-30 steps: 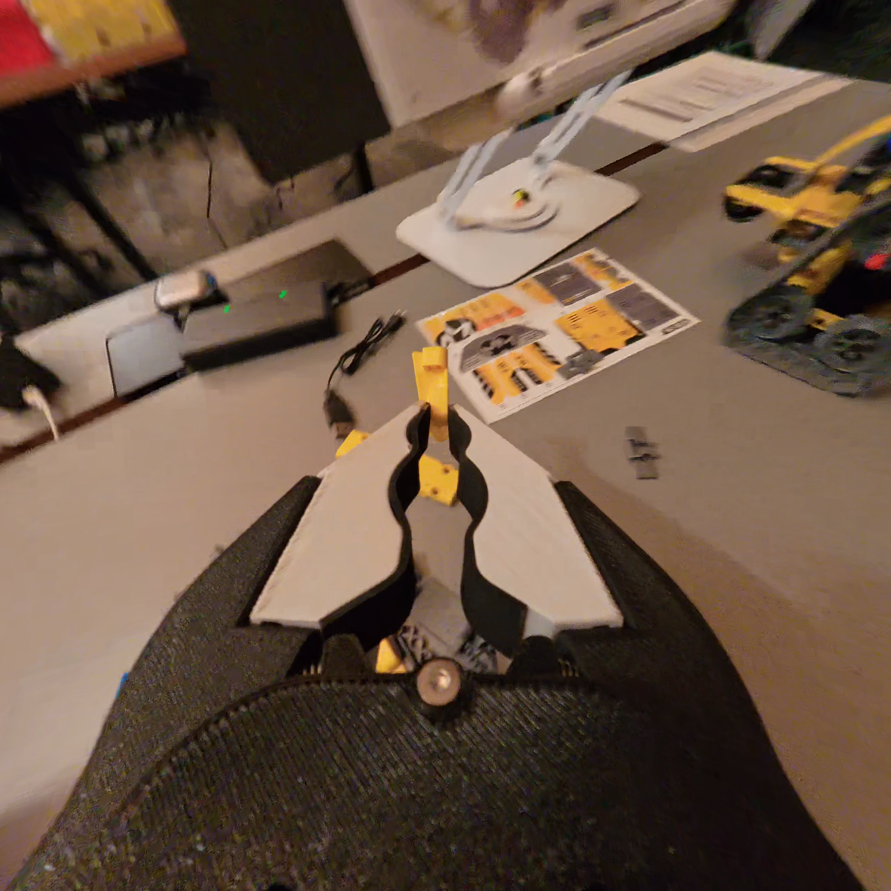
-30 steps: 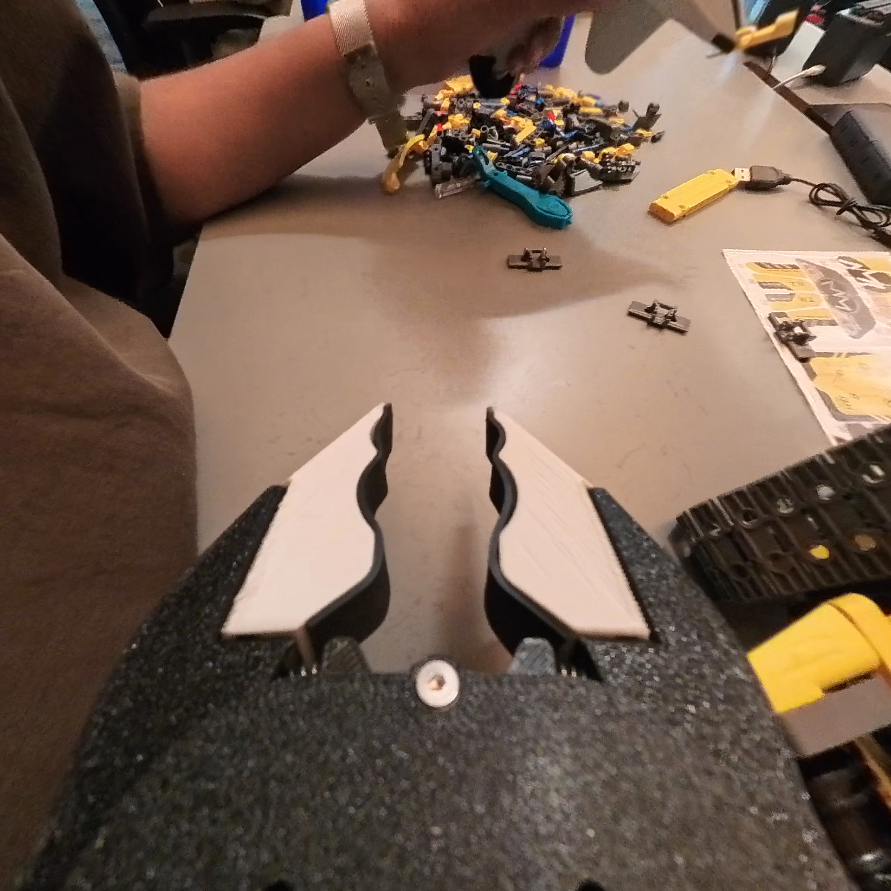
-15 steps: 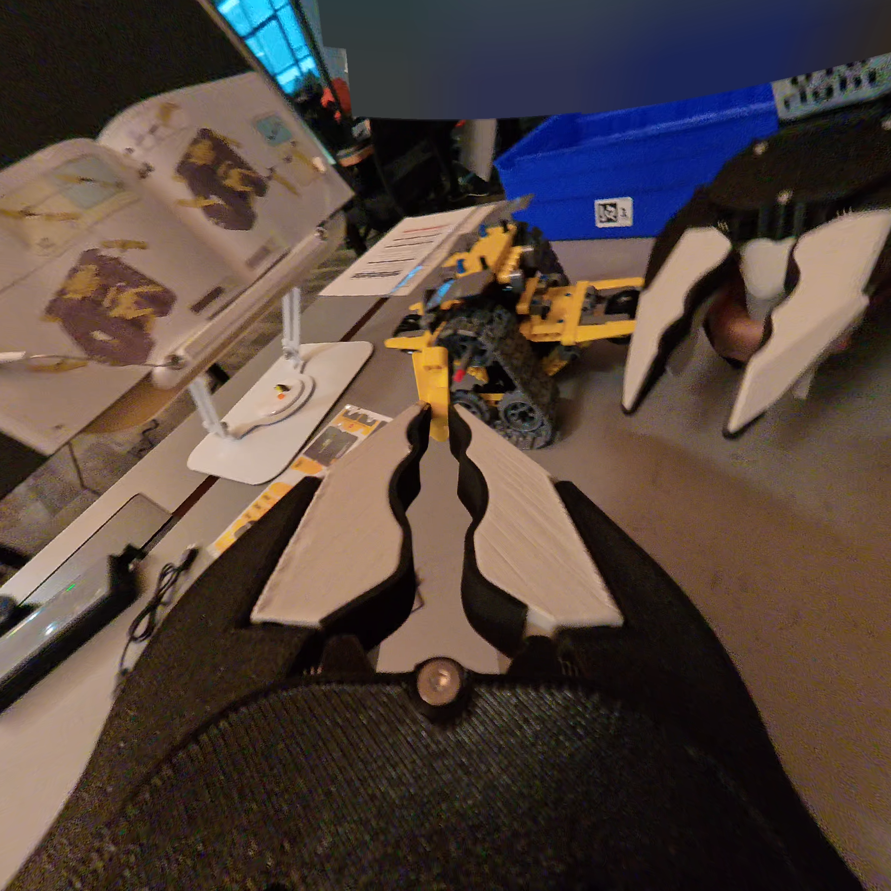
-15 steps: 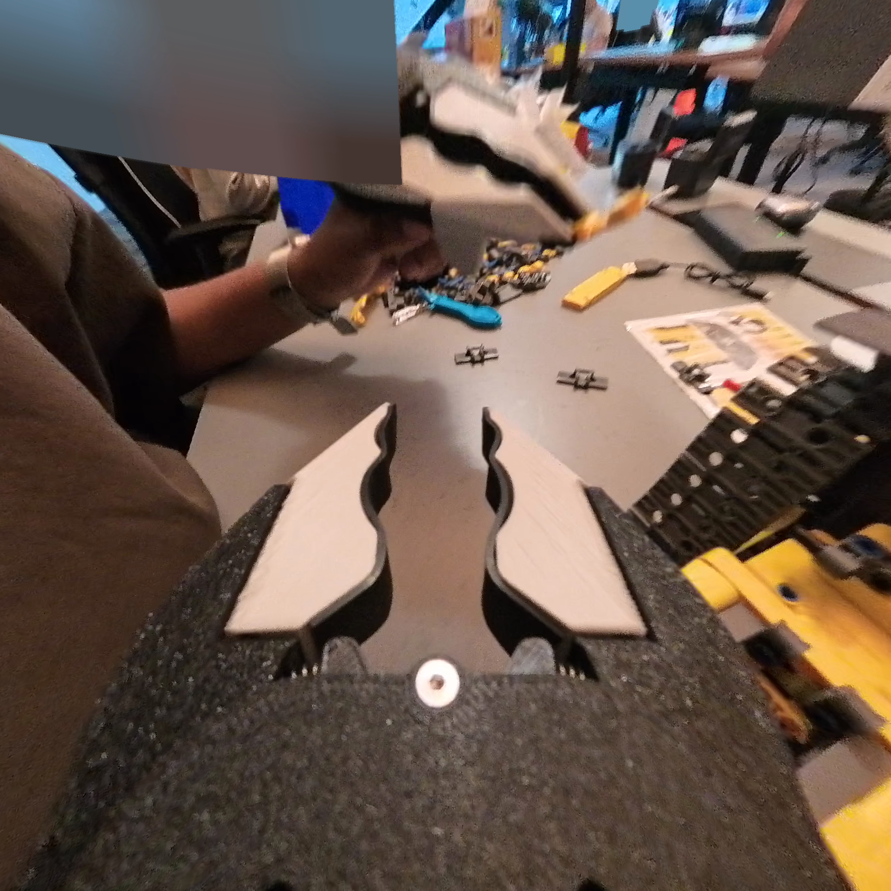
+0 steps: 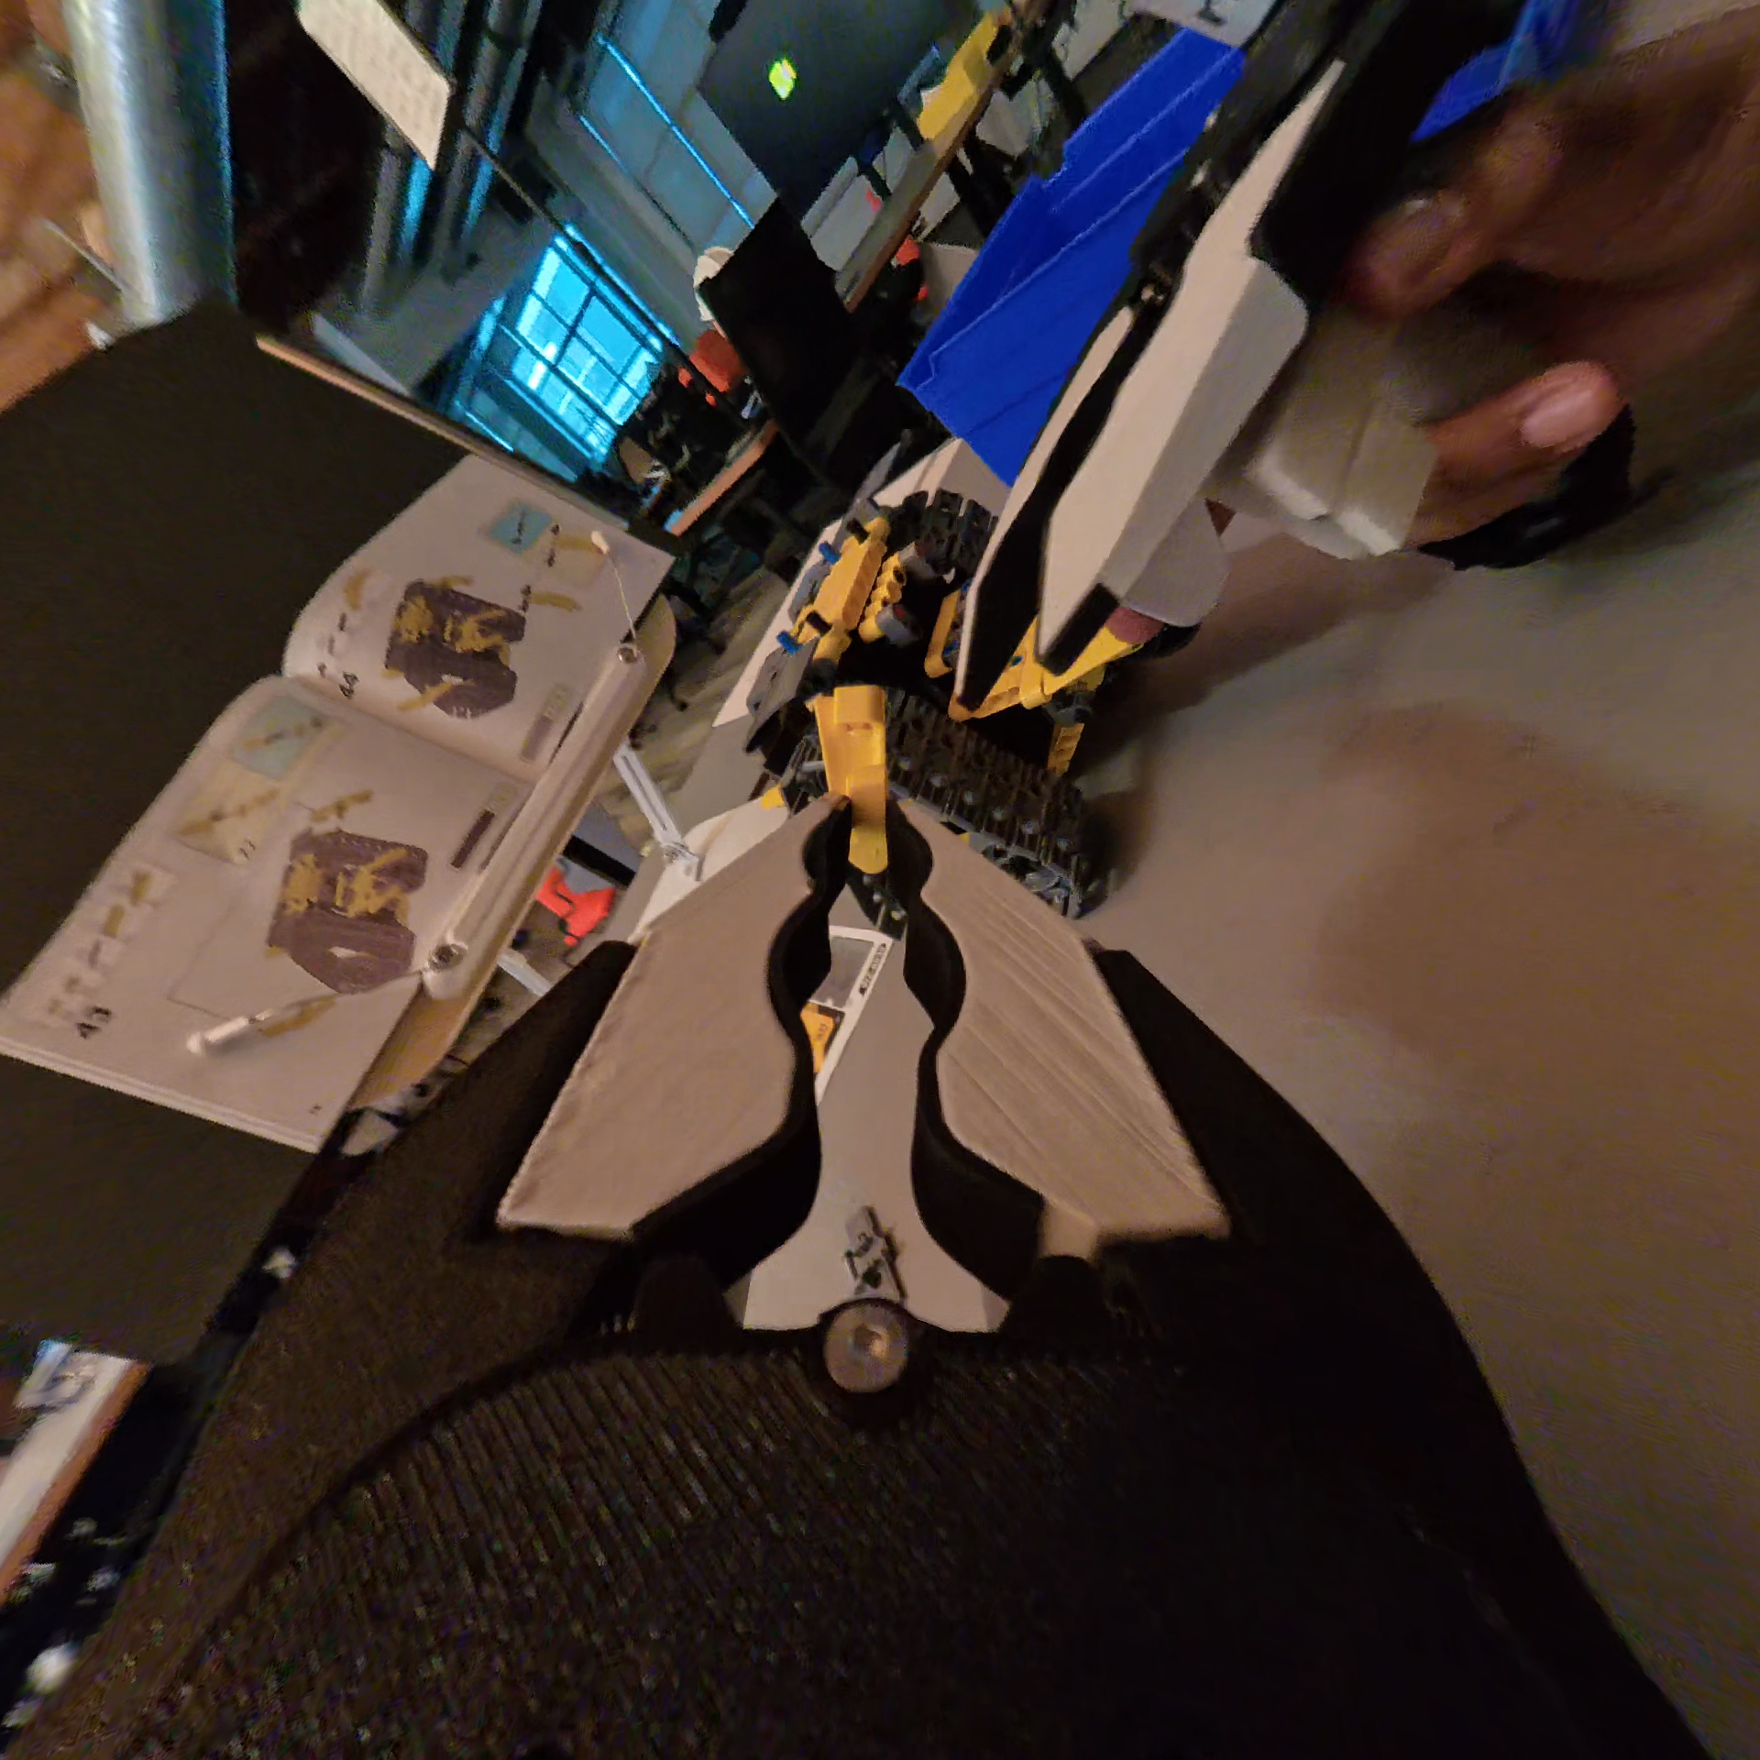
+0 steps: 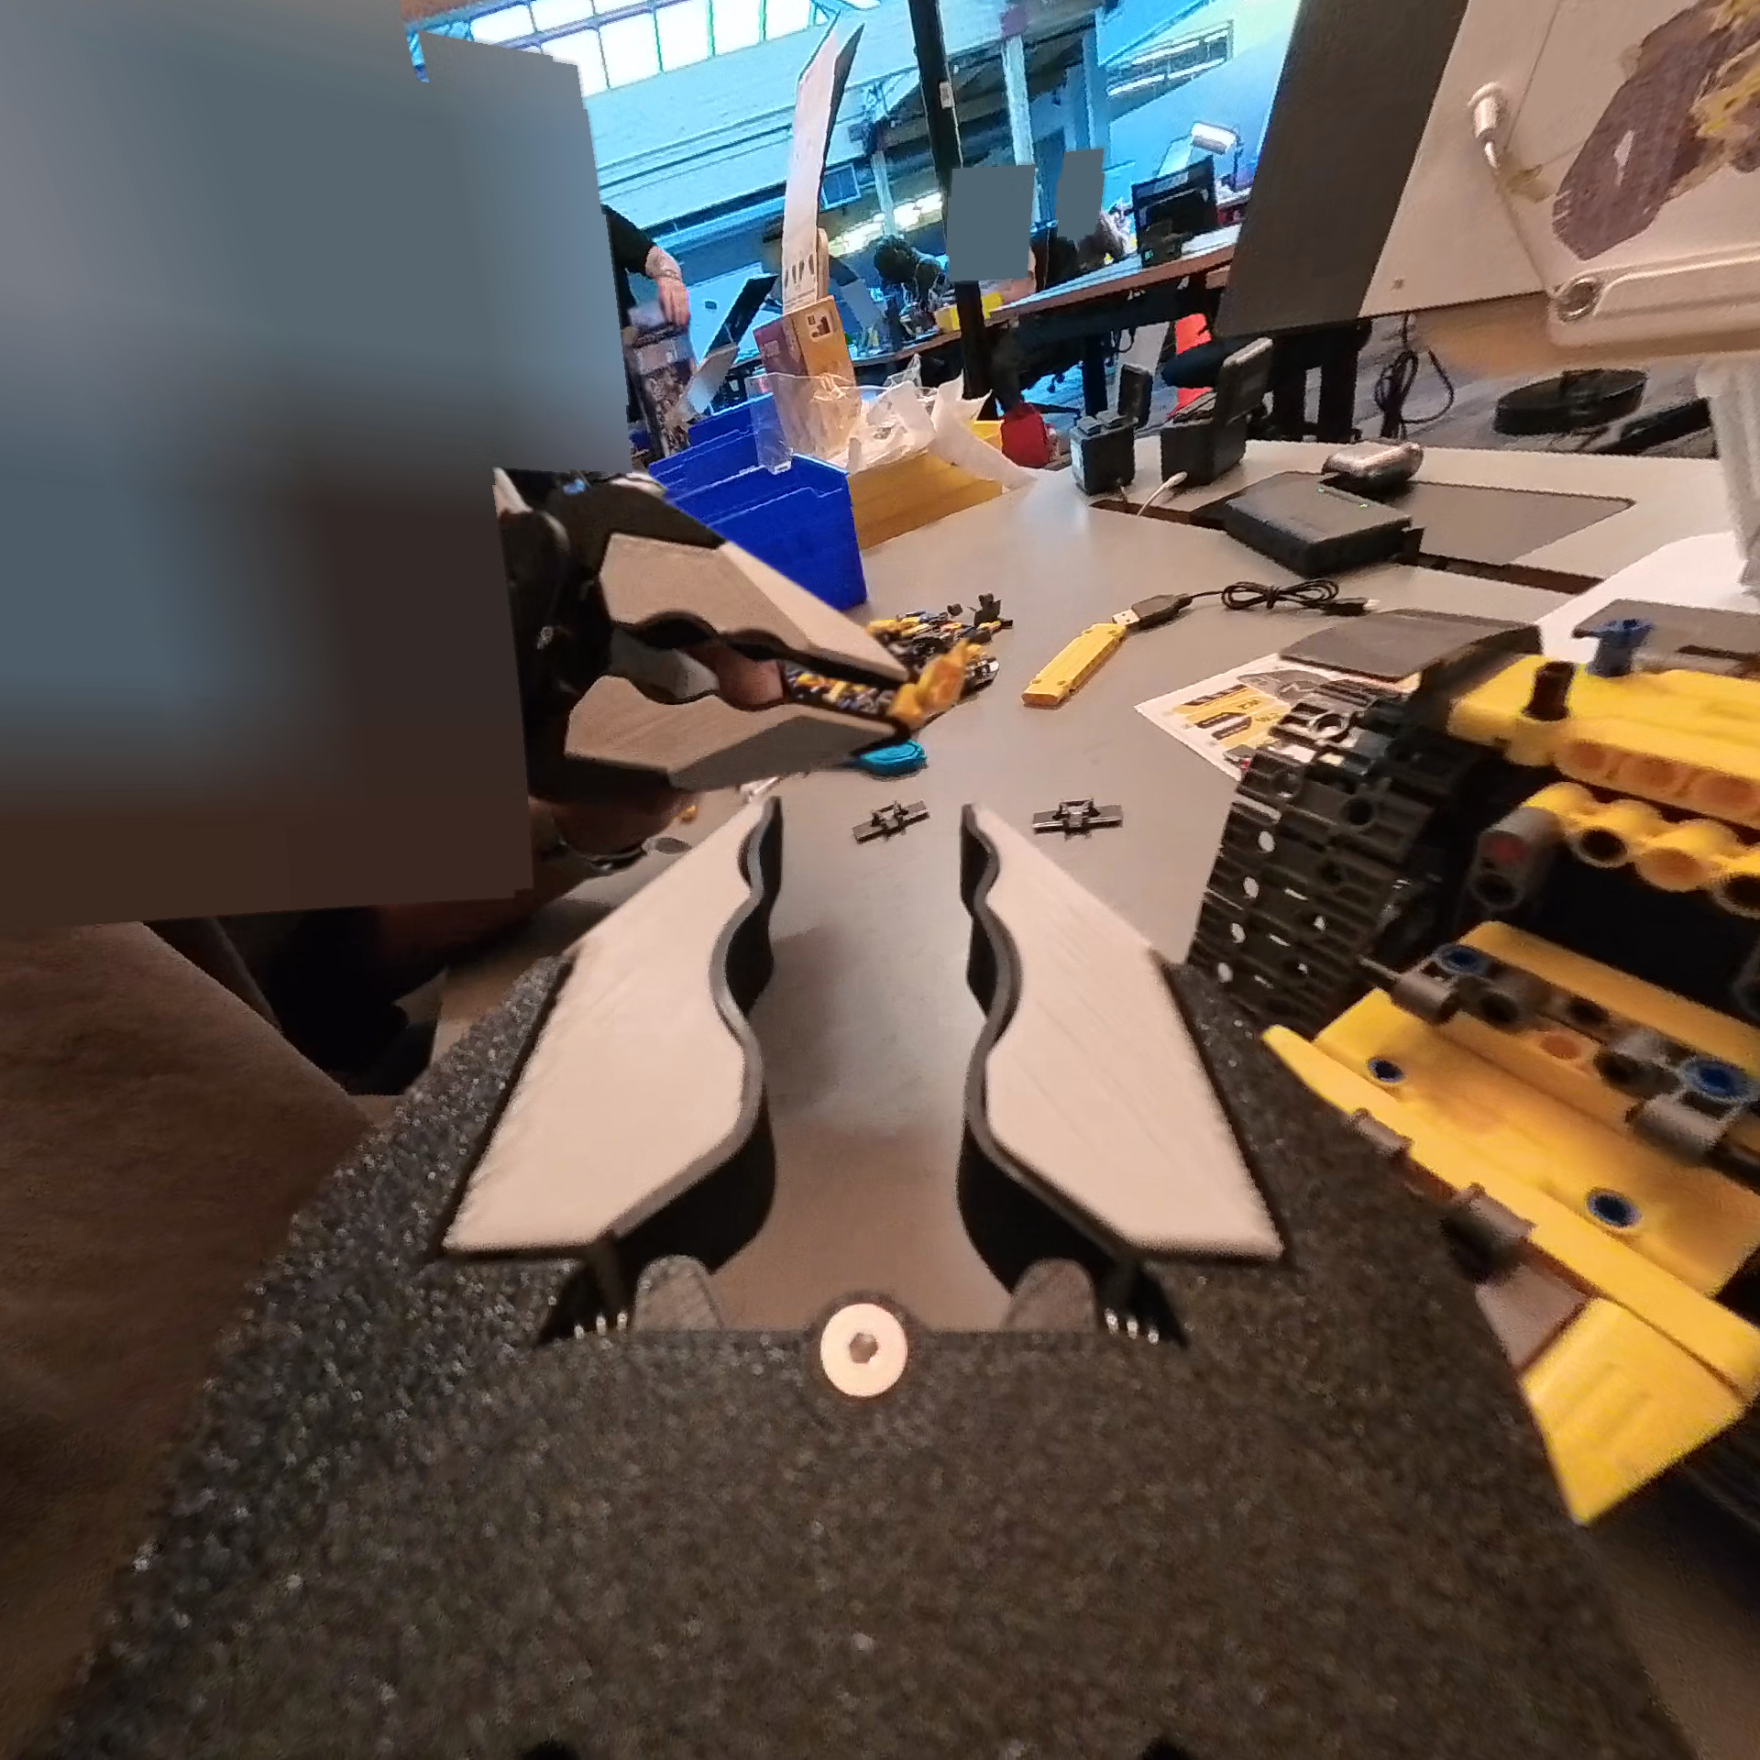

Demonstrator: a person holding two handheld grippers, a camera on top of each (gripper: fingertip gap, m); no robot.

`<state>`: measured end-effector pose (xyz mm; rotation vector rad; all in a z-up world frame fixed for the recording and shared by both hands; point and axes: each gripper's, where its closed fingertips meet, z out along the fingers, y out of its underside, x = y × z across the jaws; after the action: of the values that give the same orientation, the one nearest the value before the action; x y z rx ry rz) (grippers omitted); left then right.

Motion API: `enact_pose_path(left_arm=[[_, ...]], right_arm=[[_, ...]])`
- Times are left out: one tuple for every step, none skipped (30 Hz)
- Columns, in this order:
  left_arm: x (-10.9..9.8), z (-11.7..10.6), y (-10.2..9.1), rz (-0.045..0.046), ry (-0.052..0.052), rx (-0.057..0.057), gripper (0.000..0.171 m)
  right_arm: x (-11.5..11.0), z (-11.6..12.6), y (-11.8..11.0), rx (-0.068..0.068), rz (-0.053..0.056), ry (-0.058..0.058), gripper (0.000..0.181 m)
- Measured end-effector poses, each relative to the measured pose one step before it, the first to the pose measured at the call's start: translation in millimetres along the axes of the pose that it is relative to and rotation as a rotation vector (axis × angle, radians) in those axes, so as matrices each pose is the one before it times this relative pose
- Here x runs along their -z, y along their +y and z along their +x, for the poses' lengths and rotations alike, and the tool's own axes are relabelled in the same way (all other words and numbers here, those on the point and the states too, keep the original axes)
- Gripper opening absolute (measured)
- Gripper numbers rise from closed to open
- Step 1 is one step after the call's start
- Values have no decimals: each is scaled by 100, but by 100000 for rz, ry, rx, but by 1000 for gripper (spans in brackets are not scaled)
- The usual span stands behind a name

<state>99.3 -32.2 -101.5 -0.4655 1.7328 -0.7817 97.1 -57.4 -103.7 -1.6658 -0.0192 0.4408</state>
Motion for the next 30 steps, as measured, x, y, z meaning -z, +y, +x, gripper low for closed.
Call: enact_pose_path(left_arm=[[-73,187,-64,-896,-1817,-4673,3],[-95,248,-23,-1141,-1648,-5406,3],[-99,322,-40,-1195,-1316,-5688,3],[-115,319,-79,-1099,-1236,-5409,3],[-142,365,-78,-1139,-694,-4710,3],[-129,356,-118,-987,-461,-4220,3],[-60,237,-204,-257,-827,-3835,3],[-20,200,-209,-46,-544,-3011,3],[-11,184,-179,15,-111,-2005,3],[-15,125,-170,251,44,-971,3],[3,60,-137,403,66,-116,3],[10,22,-114,603,138,389,3],[-5,8,-18,260,402,950,3],[-40,30,50,259,663,1240,3],[-91,62,86,335,979,1642,3],[-132,114,129,191,1415,2490,3],[-14,77,0,1182,1308,2589,4],[71,10,-127,2176,1555,3472,10],[142,-71,-130,2193,2277,5399,15],[224,-236,-195,2629,2239,6530,18],[276,-416,-181,2633,1863,7124,24],[364,-545,-179,2703,1395,6999,28],[408,-576,-166,2845,1488,6842,34],[448,-657,-144,2712,1066,7027,38],[437,-835,-169,2855,-140,7041,38],[377,-944,-84,2261,-961,7098,39],[304,-941,45,1333,-1341,6824,40],[193,-796,153,779,-960,6124,41],[93,-634,301,-150,-433,5483,42],[11,-449,369,-692,-44,4495,42]], right_arm=[[5,6,-28,-1048,255,-320,37],[29,5,-47,-1113,292,-373,37],[31,11,-43,-1149,304,-395,37],[26,27,-57,-1175,292,-328,36],[24,58,-36,-1074,187,-200,35],[19,85,9,-926,24,-15,35],[3,129,37,-758,-199,227,34],[5,118,41,-629,-184,231,32],[11,83,16,-504,-77,133,29],[-5,64,46,-316,-248,58,23],[-6,65,53,-196,-318,158,19],[3,120,52,-6,-246,622,13],[19,133,28,415,-223,678,7],[-7,29,31,601,-395,119,7],[-19,33,45,786,-592,266,6],[-6,96,60,1405,-791,816,6],[-9,127,50,2251,-711,1150,6],[47,187,-22,3090,-366,1814,6],[56,188,-42,4101,-449,2155,6],[38,160,-15,4965,-625,2353,6],[4,101,36,5654,-967,2429,6],[-73,-13,152,6571,-1592,2324,6],[-189,-202,388,7634,-2921,1811,6],[-322,-308,646,8644,-4464,1930,6],[-397,-423,750,9693,-4796,2193,6],[-480,-596,893,10354,-5594,2033,6],[-551,-641,1003,10799,-6574,2465,6],[-547,-595,978,10932,-6774,3069,7],[-494,-499,866,10207,-6437,3617,7],[-414,-470,693,8807,-5454,3085,7]])
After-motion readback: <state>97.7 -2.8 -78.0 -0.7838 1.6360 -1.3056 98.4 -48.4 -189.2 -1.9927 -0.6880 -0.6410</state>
